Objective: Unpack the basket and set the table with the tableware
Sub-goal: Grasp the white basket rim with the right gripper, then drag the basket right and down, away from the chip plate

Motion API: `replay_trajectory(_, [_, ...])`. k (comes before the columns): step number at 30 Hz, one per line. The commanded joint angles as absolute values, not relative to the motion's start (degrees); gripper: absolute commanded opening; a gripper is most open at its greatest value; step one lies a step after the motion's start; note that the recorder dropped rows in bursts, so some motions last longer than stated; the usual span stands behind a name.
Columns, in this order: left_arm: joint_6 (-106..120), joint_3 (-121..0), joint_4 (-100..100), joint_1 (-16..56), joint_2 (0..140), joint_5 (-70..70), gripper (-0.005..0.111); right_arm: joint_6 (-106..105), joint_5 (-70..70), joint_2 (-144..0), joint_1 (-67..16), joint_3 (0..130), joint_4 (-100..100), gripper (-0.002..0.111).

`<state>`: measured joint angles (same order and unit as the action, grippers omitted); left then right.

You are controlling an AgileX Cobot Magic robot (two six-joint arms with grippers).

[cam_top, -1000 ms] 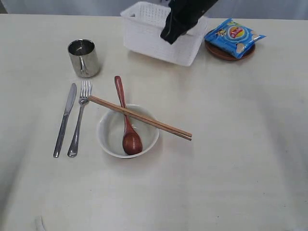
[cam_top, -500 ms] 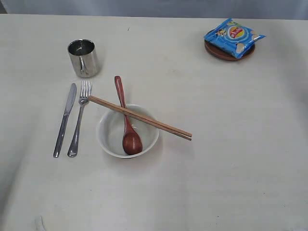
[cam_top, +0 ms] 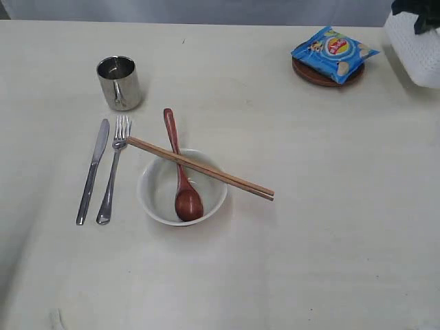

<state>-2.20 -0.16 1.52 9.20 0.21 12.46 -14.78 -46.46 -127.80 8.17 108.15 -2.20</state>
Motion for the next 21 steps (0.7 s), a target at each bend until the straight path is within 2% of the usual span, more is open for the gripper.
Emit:
replay_trajectory(1, [-2.2, 0.0, 1.8, 9.3, 0.0, 12.1, 0.000, -14.5, -43.6, -129.9, 8.6, 106.9, -0.7, -0.001])
replay_trajectory(11, [-2.2, 0.0, 1.8, 9.3, 0.0, 12.1, 0.000, -17.7, -45.5, -133.2, 7.7, 106.9, -9.7, -0.001])
replay_trajectory(21, [-2.2, 0.0, 1.8, 9.3, 0.0, 12.1, 0.000, -21.0, -47.6, -133.7, 2.0, 106.9, -15.2, -0.001])
